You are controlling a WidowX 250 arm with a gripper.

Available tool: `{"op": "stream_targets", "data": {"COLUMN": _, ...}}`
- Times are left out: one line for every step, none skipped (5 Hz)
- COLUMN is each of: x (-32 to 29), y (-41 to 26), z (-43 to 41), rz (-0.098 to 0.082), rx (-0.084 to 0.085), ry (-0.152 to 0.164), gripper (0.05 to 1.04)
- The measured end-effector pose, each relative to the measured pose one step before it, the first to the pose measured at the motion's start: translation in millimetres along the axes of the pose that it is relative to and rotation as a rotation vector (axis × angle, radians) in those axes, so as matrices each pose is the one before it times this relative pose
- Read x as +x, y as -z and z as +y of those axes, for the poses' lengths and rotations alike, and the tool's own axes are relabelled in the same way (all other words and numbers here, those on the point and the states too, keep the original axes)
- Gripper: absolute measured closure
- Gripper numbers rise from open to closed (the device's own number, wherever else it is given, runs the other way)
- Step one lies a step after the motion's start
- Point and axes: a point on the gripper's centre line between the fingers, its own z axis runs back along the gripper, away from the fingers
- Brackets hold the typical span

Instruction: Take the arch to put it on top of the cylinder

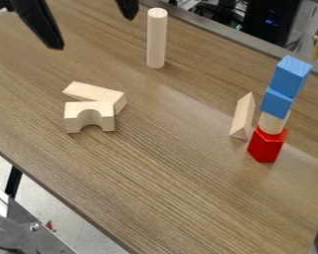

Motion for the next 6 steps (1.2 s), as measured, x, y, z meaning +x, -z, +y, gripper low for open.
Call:
{"op": "stream_targets", "data": {"x": -0.87, "y": 3.3, "z": 2.21, "rz": 0.0083, "rx": 0.0084, "ry": -0.0038, "gripper": 0.087}}
{"op": "stream_targets", "data": {"x": 13.23, "y": 16.67, "z": 10.45, "rz": -0.0283, "rx": 0.0065, "ry": 0.0823, "gripper": 0.087}}
{"op": "stream_targets", "data": {"x": 14.31, "y": 22.02, "z": 11.9, "rz": -0.0275, "rx": 0.0088, "ry": 0.0737, "gripper": 0.087}}
{"op": "stream_targets", "data": {"x": 12.84, "y": 26.93, "z": 14.34, "rz": -0.0053, "rx": 0.0172, "ry": 0.0086, "gripper": 0.087}}
{"op": "stream_targets", "data": {"x": 11.27, "y": 24.73, "z": 11.46, "rz": -0.031, "rx": 0.0218, "ry": 0.0684, "gripper": 0.087}}
{"op": "stream_targets", "data": {"x": 10.97, "y": 25.43, "z": 12.19, "rz": -0.0407, "rx": 0.0451, "ry": 0.0694, "gripper": 0.087}}
